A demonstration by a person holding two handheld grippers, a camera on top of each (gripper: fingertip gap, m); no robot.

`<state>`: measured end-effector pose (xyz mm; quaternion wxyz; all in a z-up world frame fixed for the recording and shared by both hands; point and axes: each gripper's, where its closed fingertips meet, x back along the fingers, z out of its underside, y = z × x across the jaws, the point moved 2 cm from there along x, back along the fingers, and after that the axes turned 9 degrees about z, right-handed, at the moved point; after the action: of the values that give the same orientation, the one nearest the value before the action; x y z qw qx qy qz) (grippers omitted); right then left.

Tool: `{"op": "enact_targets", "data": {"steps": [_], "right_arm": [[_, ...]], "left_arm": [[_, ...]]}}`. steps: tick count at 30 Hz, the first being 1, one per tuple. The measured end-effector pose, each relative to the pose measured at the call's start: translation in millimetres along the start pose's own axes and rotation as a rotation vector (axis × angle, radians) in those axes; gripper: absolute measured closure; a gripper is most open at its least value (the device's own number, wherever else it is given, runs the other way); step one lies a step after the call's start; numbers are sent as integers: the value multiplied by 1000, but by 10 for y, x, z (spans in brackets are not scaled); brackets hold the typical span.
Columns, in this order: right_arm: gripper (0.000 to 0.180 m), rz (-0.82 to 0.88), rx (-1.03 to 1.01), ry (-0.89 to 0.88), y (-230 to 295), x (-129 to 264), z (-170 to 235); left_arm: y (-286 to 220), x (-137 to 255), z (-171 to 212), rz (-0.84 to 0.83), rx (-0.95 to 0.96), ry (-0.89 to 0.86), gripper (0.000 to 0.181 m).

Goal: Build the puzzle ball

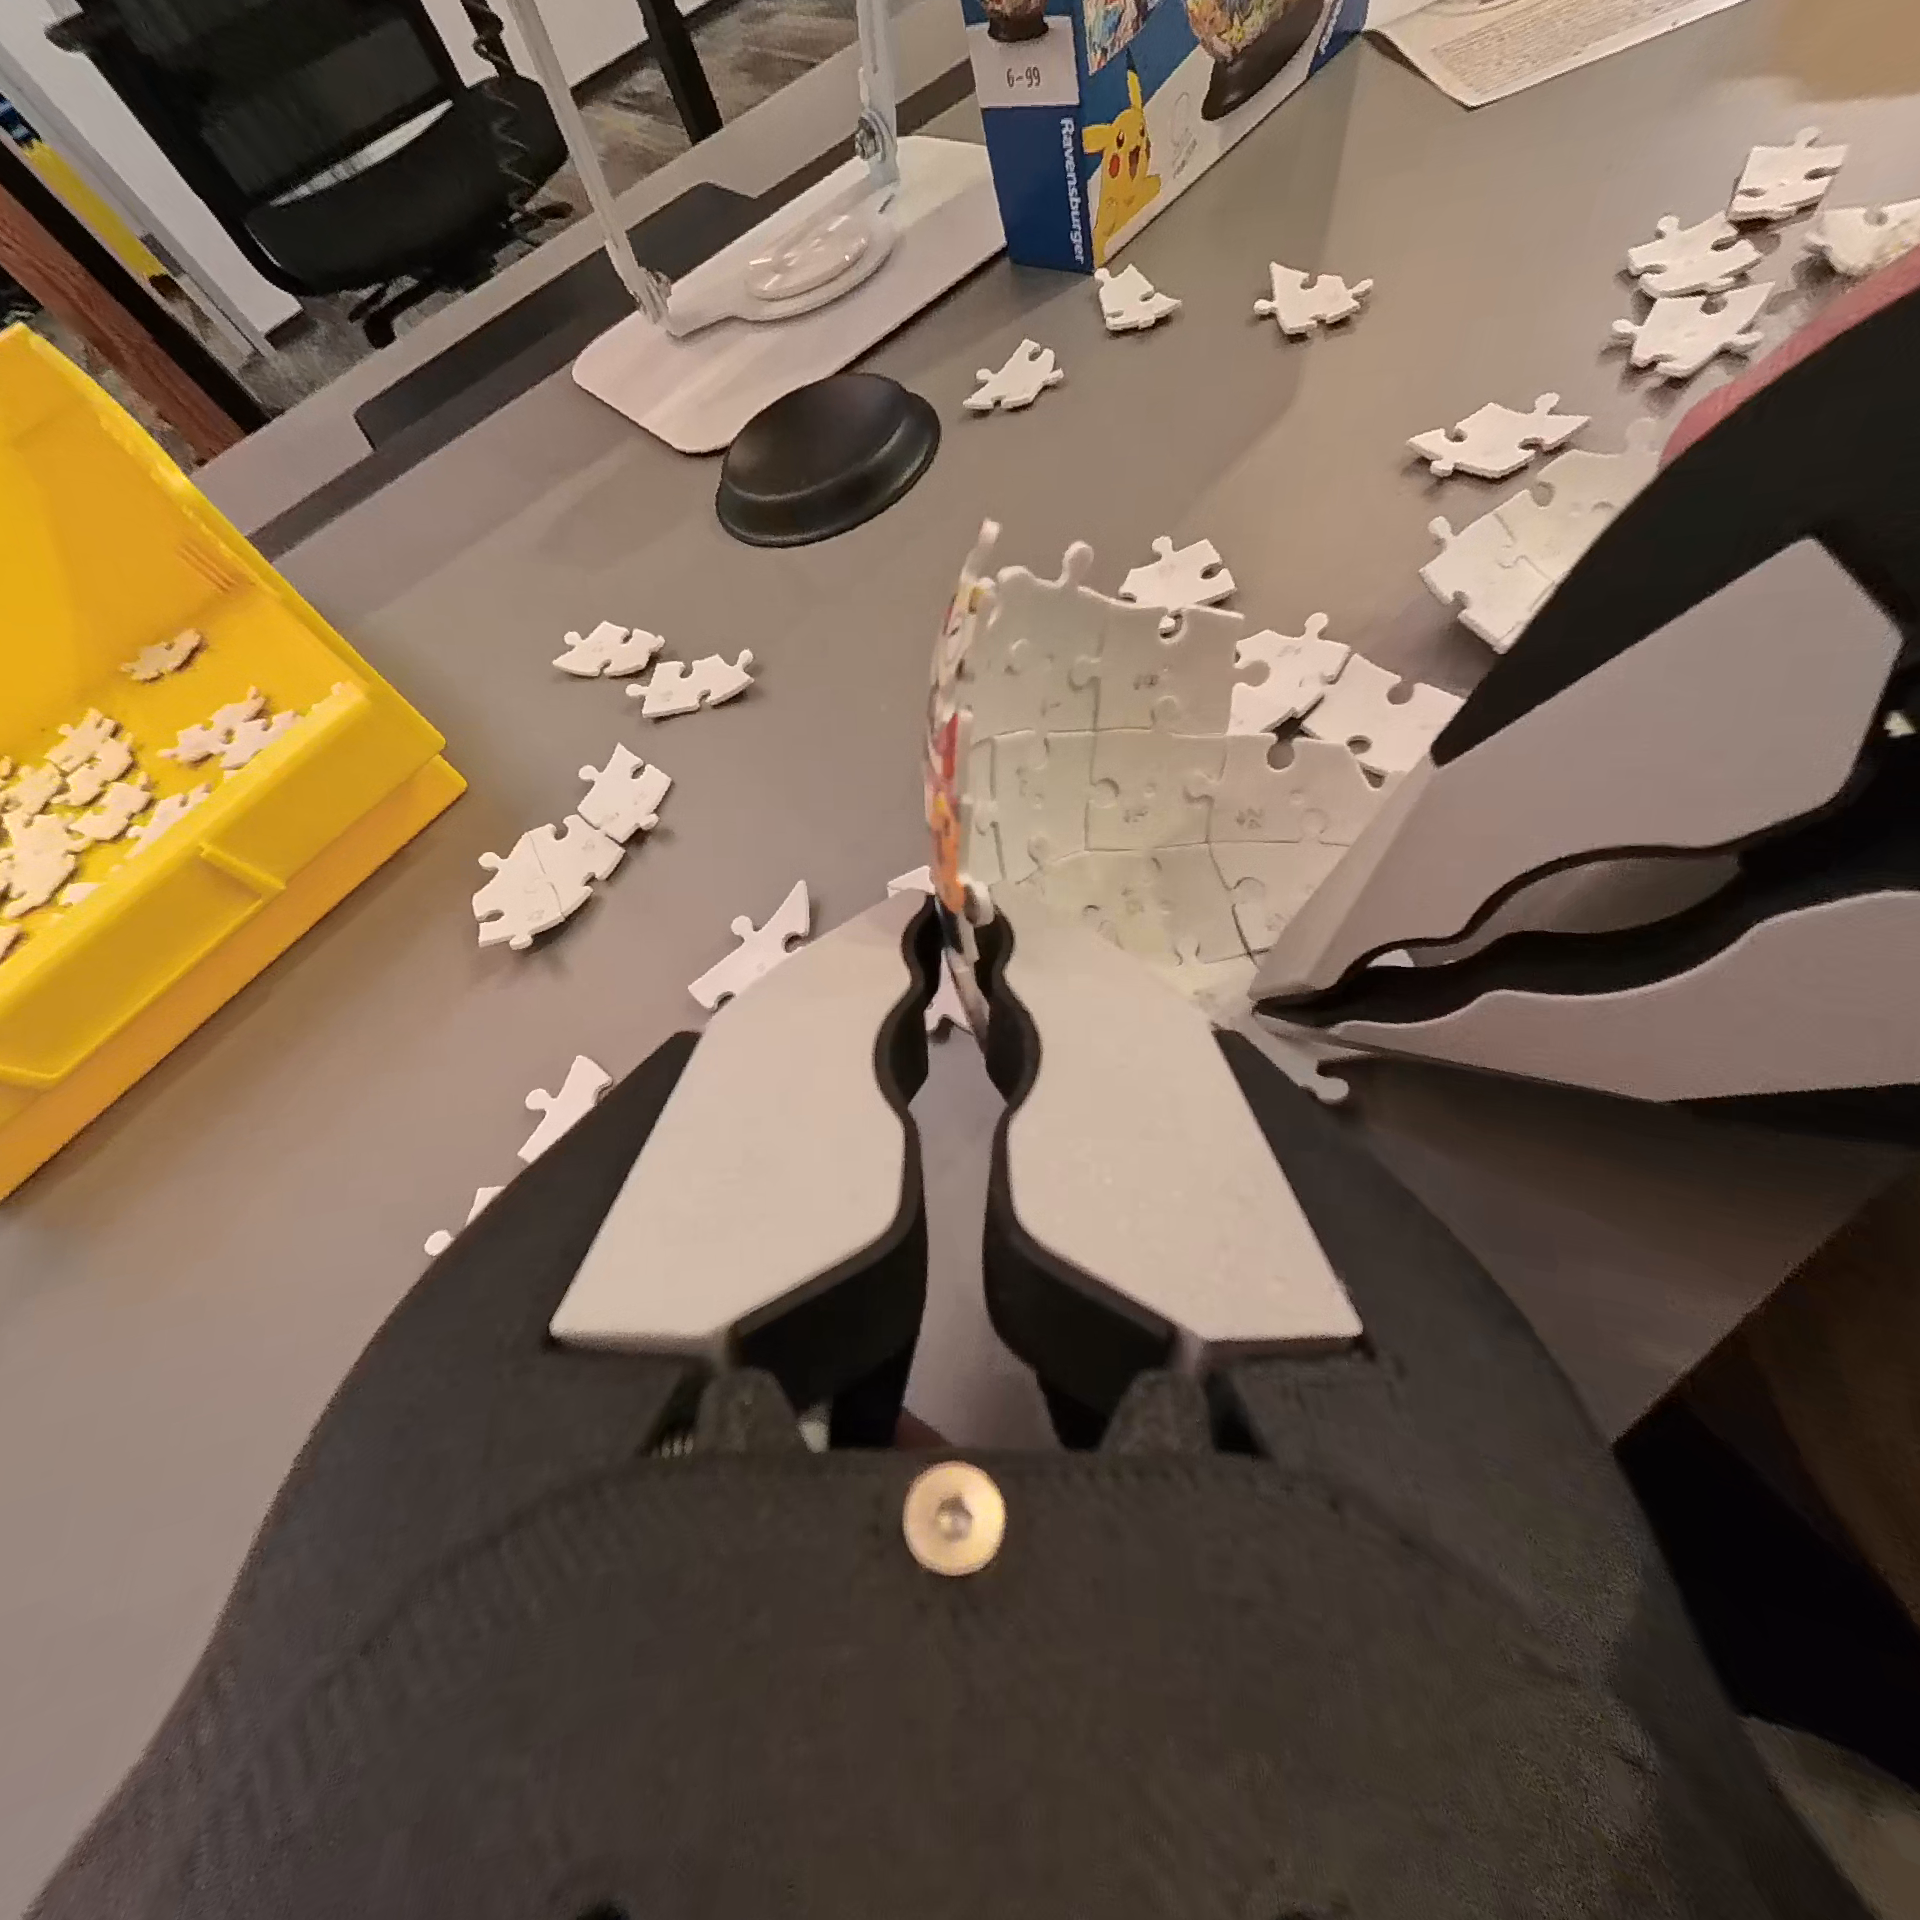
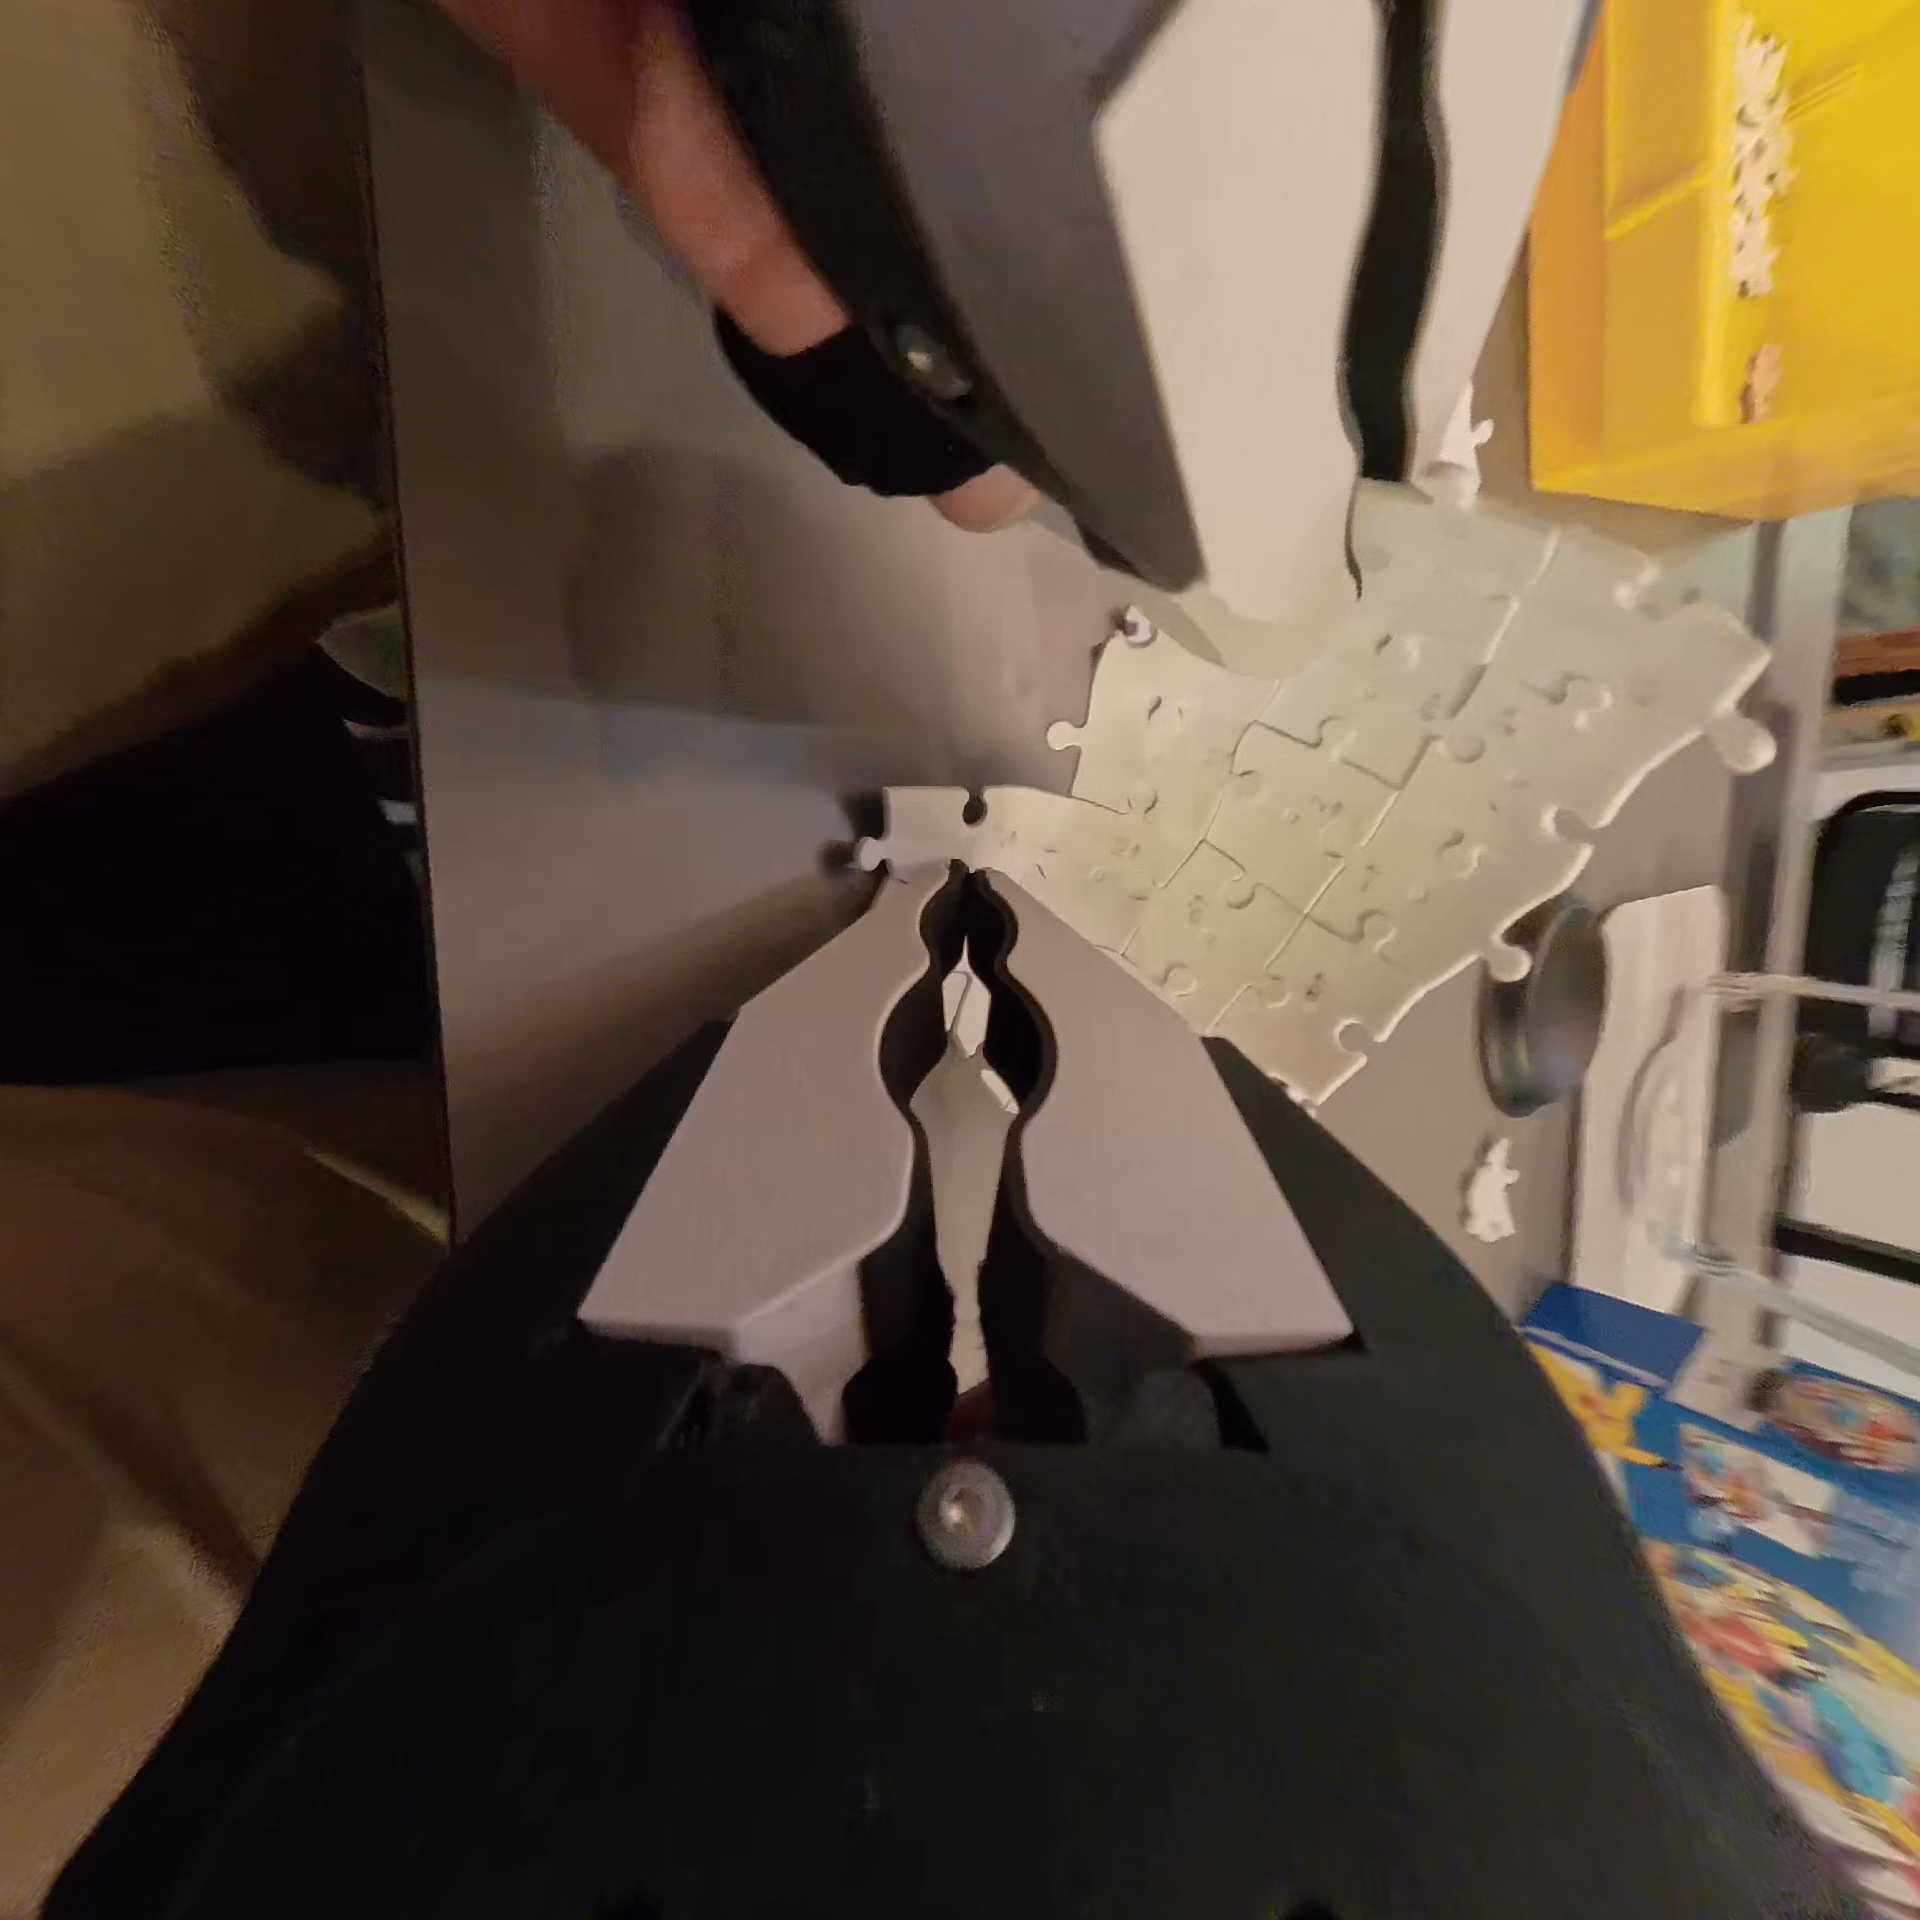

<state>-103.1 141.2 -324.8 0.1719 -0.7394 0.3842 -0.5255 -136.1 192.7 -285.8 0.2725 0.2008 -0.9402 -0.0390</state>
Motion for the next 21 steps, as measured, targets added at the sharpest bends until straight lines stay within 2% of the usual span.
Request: {"op": "enact_targets", "data": {"steps": [2, 7, 12, 21], "right_arm": [[180, 42, 60, -10, 7, 5, -7], [180, 32, -79, -47, -118, 105, -4], [180, -44, -35, -71, -26, 198, 16], [180, -8, -147, -65, -167, 101, 38]], "left_arm": [[-4, 14, 6, -14, -16, 1, 174], [-26, 15, 2, -29, -46, 3, 174], [-28, 20, 2, -33, -45, 2, 174], [-41, 15, -2, -43, -57, 4, 174]]}}
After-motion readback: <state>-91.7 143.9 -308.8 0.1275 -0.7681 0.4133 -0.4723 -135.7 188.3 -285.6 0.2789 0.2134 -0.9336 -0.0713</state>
